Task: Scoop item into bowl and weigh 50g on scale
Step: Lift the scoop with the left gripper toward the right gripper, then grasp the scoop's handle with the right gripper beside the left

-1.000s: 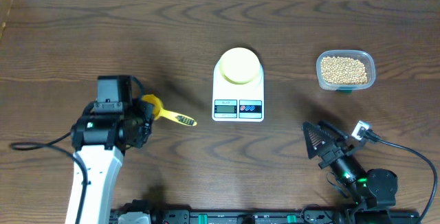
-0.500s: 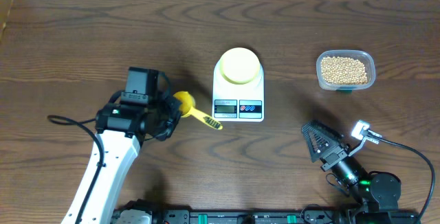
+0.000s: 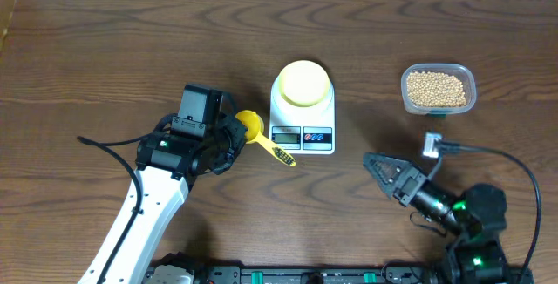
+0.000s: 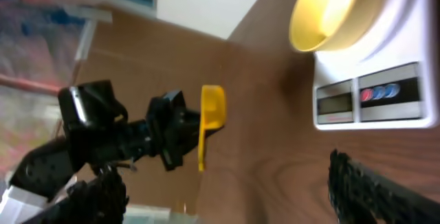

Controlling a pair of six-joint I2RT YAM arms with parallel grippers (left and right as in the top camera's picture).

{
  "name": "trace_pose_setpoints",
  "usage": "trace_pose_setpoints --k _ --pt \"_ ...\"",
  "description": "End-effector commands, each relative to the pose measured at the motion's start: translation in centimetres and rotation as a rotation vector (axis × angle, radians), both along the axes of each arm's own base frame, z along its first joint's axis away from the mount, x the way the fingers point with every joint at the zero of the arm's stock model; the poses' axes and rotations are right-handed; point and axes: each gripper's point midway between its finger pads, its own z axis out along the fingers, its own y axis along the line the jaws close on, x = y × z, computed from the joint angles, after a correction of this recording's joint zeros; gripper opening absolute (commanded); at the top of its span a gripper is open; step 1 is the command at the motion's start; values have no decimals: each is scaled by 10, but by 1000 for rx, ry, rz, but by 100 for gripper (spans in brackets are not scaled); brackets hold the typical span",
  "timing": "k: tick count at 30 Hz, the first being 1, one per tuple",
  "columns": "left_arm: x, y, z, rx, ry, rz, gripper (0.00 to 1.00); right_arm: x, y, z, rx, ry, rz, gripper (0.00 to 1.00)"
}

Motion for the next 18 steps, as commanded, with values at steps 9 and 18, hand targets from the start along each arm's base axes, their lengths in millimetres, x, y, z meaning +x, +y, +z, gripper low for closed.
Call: trace_pose_setpoints --k 9,18 --pt "0 3 0 13 2 18 7 24 88 -3 -166 -66 172 93" --pt "-8 0 -3 -17 54 50 7 28 135 -16 -179 -138 132 79"
